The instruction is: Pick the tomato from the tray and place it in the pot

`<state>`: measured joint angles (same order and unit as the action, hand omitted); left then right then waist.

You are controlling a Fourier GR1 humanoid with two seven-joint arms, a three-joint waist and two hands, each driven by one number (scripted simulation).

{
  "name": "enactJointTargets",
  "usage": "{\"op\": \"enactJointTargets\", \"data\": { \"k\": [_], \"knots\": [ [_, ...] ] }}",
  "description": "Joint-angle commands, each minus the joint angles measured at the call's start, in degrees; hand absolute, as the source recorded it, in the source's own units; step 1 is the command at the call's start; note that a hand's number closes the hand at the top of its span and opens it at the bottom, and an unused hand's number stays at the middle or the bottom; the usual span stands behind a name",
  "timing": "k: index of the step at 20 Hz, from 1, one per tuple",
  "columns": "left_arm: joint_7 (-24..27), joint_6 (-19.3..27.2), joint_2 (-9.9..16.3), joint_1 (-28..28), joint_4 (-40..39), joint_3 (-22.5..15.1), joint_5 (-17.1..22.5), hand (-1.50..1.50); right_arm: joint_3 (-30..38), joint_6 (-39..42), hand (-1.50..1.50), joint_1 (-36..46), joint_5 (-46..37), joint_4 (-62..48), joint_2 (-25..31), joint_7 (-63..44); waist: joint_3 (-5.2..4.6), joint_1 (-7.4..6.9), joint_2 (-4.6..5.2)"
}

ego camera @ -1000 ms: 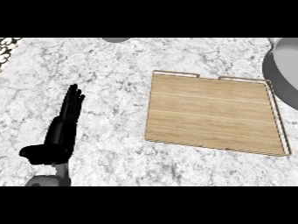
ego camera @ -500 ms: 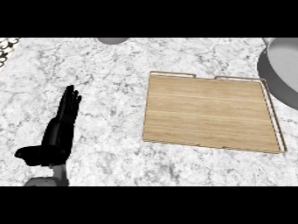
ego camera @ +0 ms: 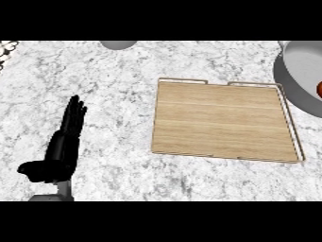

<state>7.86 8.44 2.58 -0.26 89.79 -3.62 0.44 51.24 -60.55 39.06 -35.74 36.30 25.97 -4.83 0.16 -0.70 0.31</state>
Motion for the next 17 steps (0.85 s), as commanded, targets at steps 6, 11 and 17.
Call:
{"op": "enactJointTargets", "data": {
  "k": [6, 11, 17],
  "knots": [
    [1.8, 1.3, -2.2, -2.1, -4.6, -0.4, -1.6, 0.00, -1.9, 3.3, -1.50, -10.1, 12.7, 7.7, -1.0, 7.4, -0.12, 0.75, -0.21],
    [-3.2, 0.8, -0.5, 1.8, 4.3, -0.7, -1.3, 0.00, -1.6, -0.2, -1.50, -15.3, 16.6, 15.9, -3.4, 7.9, -0.13, 0.69, -0.40],
    [-2.2, -1.0, 0.9, 2.4, 4.7, 1.0, -0.1, 0.00, -1.4, -1.3, -1.50, -20.8, 19.1, 21.2, -2.9, 7.3, -0.14, 0.60, -0.35]
  ]
}}
